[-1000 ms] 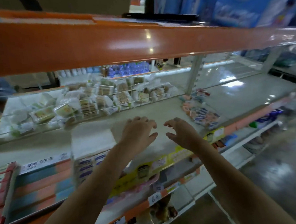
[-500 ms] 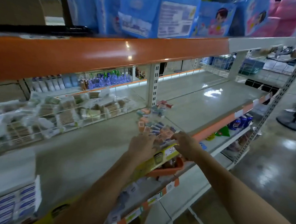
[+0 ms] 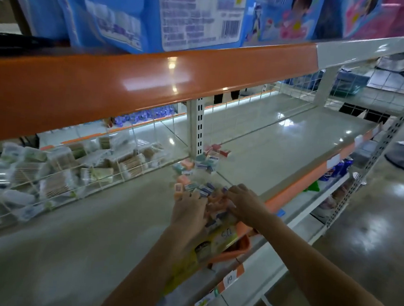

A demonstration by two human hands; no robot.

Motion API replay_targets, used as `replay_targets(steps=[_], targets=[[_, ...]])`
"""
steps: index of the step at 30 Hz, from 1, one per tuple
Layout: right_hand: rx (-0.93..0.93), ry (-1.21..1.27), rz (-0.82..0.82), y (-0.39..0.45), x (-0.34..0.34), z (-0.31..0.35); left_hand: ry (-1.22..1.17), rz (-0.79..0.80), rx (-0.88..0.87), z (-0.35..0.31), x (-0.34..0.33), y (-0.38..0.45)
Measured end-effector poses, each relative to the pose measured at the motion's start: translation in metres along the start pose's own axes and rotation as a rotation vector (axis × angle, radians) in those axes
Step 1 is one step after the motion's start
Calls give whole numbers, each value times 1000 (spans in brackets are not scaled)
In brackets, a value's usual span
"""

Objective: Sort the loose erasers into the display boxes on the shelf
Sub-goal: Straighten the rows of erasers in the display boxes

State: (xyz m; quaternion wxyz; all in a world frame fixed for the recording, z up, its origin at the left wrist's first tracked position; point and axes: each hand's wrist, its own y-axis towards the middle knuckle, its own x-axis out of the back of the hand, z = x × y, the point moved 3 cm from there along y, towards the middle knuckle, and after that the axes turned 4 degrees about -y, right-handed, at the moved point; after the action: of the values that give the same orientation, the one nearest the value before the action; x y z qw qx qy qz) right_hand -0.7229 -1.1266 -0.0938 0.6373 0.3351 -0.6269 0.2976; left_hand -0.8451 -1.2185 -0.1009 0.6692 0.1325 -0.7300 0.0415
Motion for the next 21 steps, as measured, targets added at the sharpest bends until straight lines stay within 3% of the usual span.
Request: replay_targets(steps=[6,10,14,21], targets=[[140,-122,-61,8,-7,-4,51,17,-11,0,-2,6],[141,-24,-88,5,-2,-12,-57,-13,10,0,8,3],[103,267,-121,-2,7,-22,-314,-95,60,1,20,-2],[23,771,-26,-16,21,-29,-769,-76,197,-3,35,-36]])
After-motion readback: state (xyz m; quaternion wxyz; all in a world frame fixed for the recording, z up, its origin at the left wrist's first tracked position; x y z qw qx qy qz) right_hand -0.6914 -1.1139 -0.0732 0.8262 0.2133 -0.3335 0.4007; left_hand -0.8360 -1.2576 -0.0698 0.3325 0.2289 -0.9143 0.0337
